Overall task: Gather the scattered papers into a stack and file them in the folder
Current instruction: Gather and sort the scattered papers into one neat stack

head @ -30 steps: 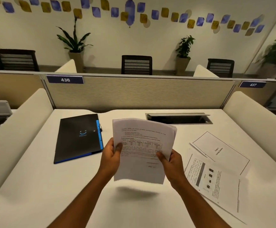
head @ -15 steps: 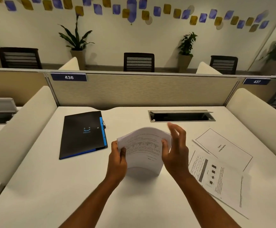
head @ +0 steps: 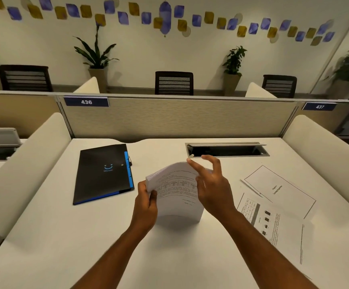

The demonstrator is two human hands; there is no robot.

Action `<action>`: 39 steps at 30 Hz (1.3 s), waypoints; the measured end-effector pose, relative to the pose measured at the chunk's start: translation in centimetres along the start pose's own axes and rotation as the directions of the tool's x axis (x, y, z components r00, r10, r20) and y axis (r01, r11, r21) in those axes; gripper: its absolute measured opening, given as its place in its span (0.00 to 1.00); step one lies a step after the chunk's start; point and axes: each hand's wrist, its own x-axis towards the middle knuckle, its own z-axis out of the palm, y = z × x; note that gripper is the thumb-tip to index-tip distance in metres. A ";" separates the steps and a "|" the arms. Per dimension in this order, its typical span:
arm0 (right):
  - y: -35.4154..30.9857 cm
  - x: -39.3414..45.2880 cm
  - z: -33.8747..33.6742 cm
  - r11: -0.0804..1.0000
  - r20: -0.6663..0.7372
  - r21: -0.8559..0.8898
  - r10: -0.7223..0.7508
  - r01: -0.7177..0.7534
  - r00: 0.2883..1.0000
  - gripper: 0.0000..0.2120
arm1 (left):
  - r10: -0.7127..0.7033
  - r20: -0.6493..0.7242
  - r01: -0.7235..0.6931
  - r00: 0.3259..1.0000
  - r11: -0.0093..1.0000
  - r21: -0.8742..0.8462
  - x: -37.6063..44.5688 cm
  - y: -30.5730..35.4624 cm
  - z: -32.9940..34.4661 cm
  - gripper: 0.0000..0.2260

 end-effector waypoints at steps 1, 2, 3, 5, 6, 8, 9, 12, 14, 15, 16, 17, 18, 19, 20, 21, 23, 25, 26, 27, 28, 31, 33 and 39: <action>0.2 0.0 0.1 0.994 -0.041 0.107 0.042 -0.038 0.998 0.33 | -0.007 -0.007 0.007 1.000 1.000 0.000 0.0 0.0 0.0 0.17; 0.6 -0.3 0.3 0.963 -0.072 0.249 0.120 -0.098 0.990 0.34 | -0.014 -0.018 0.015 1.000 1.000 0.008 0.0 -0.1 0.0 0.17; 1.0 -0.8 0.5 0.892 -0.060 0.413 0.229 -0.185 0.972 0.35 | -0.023 -0.034 0.024 0.999 0.999 0.026 0.0 -0.1 0.0 0.17; 1.4 -2.1 1.3 0.631 0.196 0.642 0.415 -0.436 0.889 0.31 | -0.061 -0.074 0.067 0.995 0.995 0.072 0.0 -0.5 0.1 0.15; 1.6 -3.1 2.1 0.540 0.340 0.644 0.432 -0.542 0.835 0.25 | -0.086 -0.090 0.094 0.992 0.992 0.086 0.0 -0.6 0.2 0.14; 1.9 -4.7 3.5 0.498 0.440 0.599 0.450 -0.627 0.777 0.19 | -0.114 -0.095 0.123 0.989 0.988 0.094 -0.2 -0.5 0.5 0.13; 1.9 -5.2 4.0 0.493 0.428 0.593 0.477 -0.637 0.768 0.19 | -0.114 -0.092 0.122 0.989 0.989 0.089 -0.3 -0.3 0.7 0.14; 1.2 -5.2 3.7 0.441 0.364 0.632 0.558 -0.638 0.746 0.19 | -0.058 -0.104 0.064 0.993 0.997 0.051 -1.1 0.3 1.1 0.17; 1.2 -5.6 3.3 0.450 0.313 0.641 0.586 -0.622 0.747 0.18 | -0.033 -0.123 0.037 0.992 0.999 0.030 -2.0 0.0 1.2 0.18; 1.4 -6.1 3.4 0.459 0.316 0.627 0.589 -0.630 0.744 0.18 | -0.039 -0.124 0.044 0.992 0.999 0.031 -2.5 -0.3 1.4 0.18; 1.4 -6.7 3.5 0.461 0.343 0.605 0.585 -0.649 0.735 0.16 | -0.058 -0.119 0.063 0.991 0.997 0.038 -3.0 -0.8 1.6 0.17; 1.6 -7.5 3.9 0.482 0.384 0.560 0.569 -0.673 0.727 0.15 | -0.088 -0.112 0.093 0.990 0.995 0.045 -3.5 -1.2 1.9 0.15; 1.6 -8.2 4.1 0.501 0.419 0.523 0.554 -0.690 0.720 0.14 | -0.115 -0.108 0.121 0.987 0.991 0.050 -4.0 -1.6 2.1 0.14; 1.7 -8.7 4.4 0.528 0.427 0.490 0.549 -0.694 0.719 0.13 | -0.127 -0.107 0.133 0.986 0.990 0.052 -4.4 -1.9 2.3 0.14; 1.8 -8.8 4.4 0.534 0.420 0.485 0.553 -0.693 0.720 0.13 | -0.124 -0.110 0.131 0.986 0.990 0.054 -4.6 -2.0 2.4 0.13; 1.9 -8.8 4.4 0.539 0.404 0.485 0.561 -0.689 0.723 0.13 | -0.116 -0.113 0.123 0.987 0.991 0.057 -4.6 -2.0 2.5 0.12; 2.2 -9.0 4.5 0.500 0.384 0.510 0.595 -0.700 0.706 0.12 | -0.109 -0.105 0.117 0.988 0.990 0.075 -4.9 -2.3 2.6 0.12; 2.2 -9.7 4.8 0.459 0.422 0.493 0.617 -0.739 0.665 0.12 | -0.140 -0.065 0.147 0.988 0.983 0.112 -5.2 -3.1 2.6 0.12; 2.3 -10.2 5.1 0.447 0.456 0.473 0.613 -0.759 0.645 0.13 | -0.180 -0.039 0.183 0.983 0.974 0.133 -5.4 -3.6 2.6 0.12; 2.5 -10.7 5.4 0.445 0.477 0.455 0.609 -0.771 0.633 0.13 | -0.215 -0.017 0.215 0.977 0.964 0.158 -5.6 -4.1 2.6 0.12; 2.6 -10.8 5.5 0.445 0.482 0.450 0.609 -0.774 0.630 0.13 | -0.230 -0.002 0.227 0.973 0.956 0.187 -5.6 -4.5 2.6 0.12; 3.5 -9.9 5.1 0.464 0.464 0.458 0.603 -0.758 0.649 0.11 | -0.229 0.011 0.218 0.973 0.938 0.270 -5.0 -4.9 2.9 0.09; 4.5 -9.0 4.6 0.489 0.488 0.435 0.578 -0.756 0.655 0.13 | -0.243 0.014 0.229 0.970 0.931 0.286 -4.3 -4.7 3.3 0.09; 10.7 -9.6 2.9 0.522 0.503 0.303 0.623 -0.797 0.599 0.22 | -0.450 0.035 0.413 0.892 0.845 0.340 -3.7 -5.9 5.9 0.17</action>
